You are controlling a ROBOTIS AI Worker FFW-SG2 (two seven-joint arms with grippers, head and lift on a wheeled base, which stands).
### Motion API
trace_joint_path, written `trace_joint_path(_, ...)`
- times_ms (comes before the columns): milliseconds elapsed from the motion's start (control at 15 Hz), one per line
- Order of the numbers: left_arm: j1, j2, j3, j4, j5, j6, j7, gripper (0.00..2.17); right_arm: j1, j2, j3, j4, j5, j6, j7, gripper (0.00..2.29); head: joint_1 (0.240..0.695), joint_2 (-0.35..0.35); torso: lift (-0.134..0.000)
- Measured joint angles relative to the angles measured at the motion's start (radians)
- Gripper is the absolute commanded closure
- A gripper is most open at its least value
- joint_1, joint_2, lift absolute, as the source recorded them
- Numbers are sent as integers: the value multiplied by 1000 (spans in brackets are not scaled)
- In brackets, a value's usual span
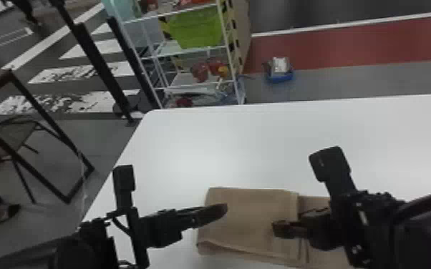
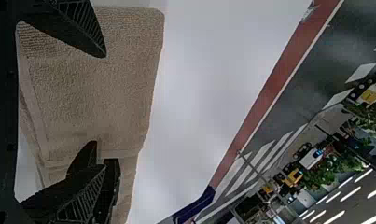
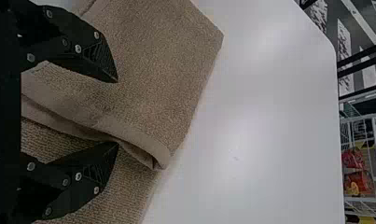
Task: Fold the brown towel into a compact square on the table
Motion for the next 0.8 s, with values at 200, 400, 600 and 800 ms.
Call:
trace_joint_path(200, 0, 0, 0, 1, 0, 0, 0, 36, -6, 0, 7, -1, -1, 0, -1, 647, 695, 350, -123)
trace_joint_path(400, -1, 0, 0, 1, 0, 0, 0, 36, -12, 1, 11, 1, -5, -2, 0, 1069, 695, 350, -123)
trace_joint_path(600, -1, 0, 1, 1, 0, 0, 0, 36, -19, 2, 9, 2, -7, 0, 5, 1386, 695, 350, -123)
trace_joint_path(800, -1, 0, 1, 1, 0, 0, 0, 36, -19, 0, 5, 2, -10, 8, 10, 1423, 695, 350, -123)
